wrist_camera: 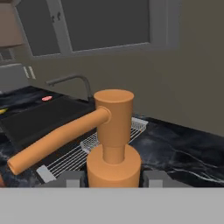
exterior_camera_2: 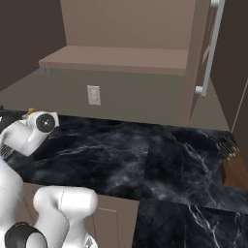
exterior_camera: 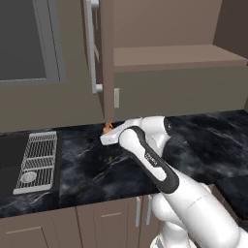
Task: Open the cabinet. Pick the soap dispenser and place it next to the sink. Then close the cabinet.
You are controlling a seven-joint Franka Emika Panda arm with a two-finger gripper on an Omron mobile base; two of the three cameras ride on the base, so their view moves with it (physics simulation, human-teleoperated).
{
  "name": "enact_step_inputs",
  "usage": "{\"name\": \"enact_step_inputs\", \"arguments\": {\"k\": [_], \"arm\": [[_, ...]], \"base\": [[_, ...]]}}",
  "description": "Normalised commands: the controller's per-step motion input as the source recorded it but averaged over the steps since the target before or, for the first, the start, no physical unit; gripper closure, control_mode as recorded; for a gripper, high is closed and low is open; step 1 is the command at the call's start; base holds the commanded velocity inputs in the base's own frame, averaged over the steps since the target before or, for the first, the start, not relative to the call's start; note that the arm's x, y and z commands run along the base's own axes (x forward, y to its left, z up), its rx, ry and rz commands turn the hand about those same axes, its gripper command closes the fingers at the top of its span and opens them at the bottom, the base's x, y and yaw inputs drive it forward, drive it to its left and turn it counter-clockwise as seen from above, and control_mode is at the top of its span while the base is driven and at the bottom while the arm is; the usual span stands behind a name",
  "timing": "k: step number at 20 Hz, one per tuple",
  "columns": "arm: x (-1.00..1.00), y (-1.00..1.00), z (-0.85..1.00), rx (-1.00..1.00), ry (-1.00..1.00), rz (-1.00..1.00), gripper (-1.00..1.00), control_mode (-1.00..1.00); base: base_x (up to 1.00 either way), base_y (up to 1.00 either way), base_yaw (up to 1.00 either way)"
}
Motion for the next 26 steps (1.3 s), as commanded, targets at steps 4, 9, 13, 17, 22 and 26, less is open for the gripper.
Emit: {"name": "enact_step_inputs", "arguments": {"k": [4, 9, 13, 17, 22, 26], "arm": [[0.37, 0.44, -0.17, -0.05, 0.05, 0.08, 1.00, -1.00], [0.37, 0.30, -0.22, -0.02, 0.00, 0.09, 1.00, -1.00], [0.34, 0.24, -0.20, 0.00, 0.00, 0.09, 1.00, -1.00], [0.31, 0.27, -0.24, 0.00, 0.00, 0.09, 1.00, -1.00], [0.37, 0.33, -0.40, 0.00, 0.00, 0.08, 1.00, -1.00], [0.38, 0.33, -0.26, 0.00, 0.00, 0.07, 1.00, -1.00]], "base": [[0.00, 0.00, 0.00], [0.00, 0.00, 0.00], [0.00, 0.00, 0.00], [0.00, 0.00, 0.00], [0.00, 0.00, 0.00], [0.00, 0.00, 0.00]]}}
